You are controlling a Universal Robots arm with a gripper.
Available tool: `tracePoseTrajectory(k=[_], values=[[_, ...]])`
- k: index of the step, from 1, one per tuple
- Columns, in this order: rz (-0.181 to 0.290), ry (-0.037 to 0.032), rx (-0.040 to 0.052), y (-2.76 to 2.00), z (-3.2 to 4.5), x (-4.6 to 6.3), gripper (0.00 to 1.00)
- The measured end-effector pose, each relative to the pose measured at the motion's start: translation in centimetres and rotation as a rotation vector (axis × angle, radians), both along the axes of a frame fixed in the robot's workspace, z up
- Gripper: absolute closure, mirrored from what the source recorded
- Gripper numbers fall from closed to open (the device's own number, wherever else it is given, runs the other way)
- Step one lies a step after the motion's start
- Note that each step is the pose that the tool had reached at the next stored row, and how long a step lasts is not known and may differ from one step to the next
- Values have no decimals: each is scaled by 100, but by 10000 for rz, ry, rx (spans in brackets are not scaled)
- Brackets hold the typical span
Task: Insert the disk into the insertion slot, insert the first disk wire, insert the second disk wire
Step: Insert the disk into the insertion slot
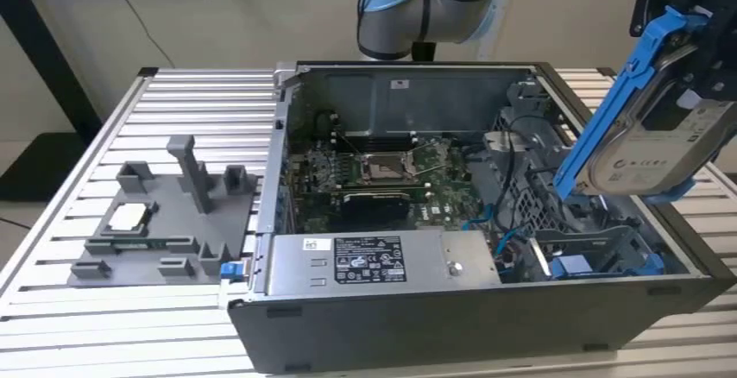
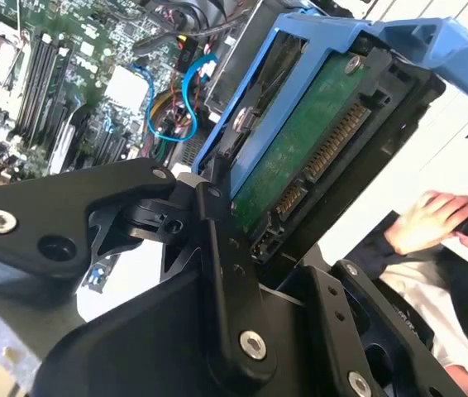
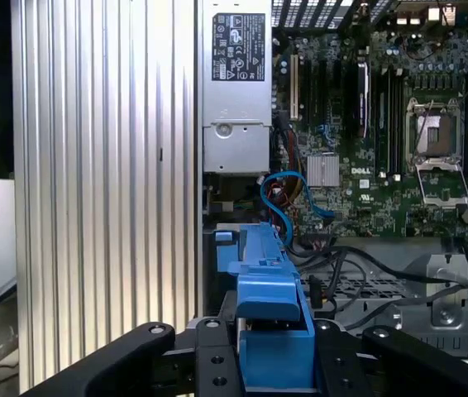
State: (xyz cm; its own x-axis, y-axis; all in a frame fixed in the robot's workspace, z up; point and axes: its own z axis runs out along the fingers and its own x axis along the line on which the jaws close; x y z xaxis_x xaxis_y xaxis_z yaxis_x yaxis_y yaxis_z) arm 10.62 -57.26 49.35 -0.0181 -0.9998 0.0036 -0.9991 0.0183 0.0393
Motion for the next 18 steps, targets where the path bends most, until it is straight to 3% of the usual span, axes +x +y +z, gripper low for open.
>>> tracePoseTrajectory(k=[18], values=[[0, 0, 2, -1, -228, 56, 67]])
